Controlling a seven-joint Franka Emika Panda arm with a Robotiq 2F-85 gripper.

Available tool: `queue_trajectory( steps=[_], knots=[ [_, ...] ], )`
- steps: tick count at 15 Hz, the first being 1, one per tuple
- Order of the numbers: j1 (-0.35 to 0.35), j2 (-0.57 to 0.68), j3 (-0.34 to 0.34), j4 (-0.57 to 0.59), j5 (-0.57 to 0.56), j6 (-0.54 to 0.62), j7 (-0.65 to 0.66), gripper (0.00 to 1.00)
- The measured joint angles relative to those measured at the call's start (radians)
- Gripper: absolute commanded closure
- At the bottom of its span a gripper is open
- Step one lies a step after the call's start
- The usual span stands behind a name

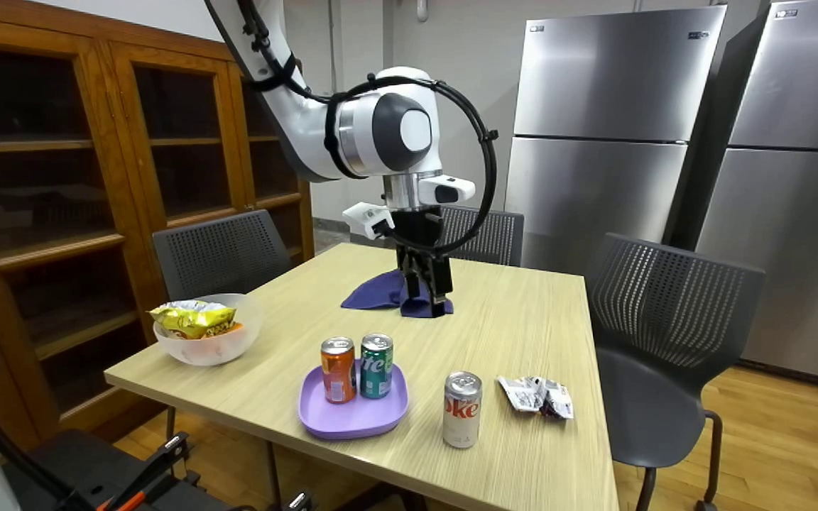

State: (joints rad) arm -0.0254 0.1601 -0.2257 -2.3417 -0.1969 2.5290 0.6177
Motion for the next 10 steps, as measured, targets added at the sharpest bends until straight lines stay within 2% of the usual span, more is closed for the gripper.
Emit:
queue_trajectory(
  steps=[3,10],
  knots=[
    [-0.009,0.009,-0.004,0.000,0.017,0.001,0.000,0.00],
    [-0.077,0.027,-0.027,-0.010,0.090,0.028,-0.012,0.00]
  ],
)
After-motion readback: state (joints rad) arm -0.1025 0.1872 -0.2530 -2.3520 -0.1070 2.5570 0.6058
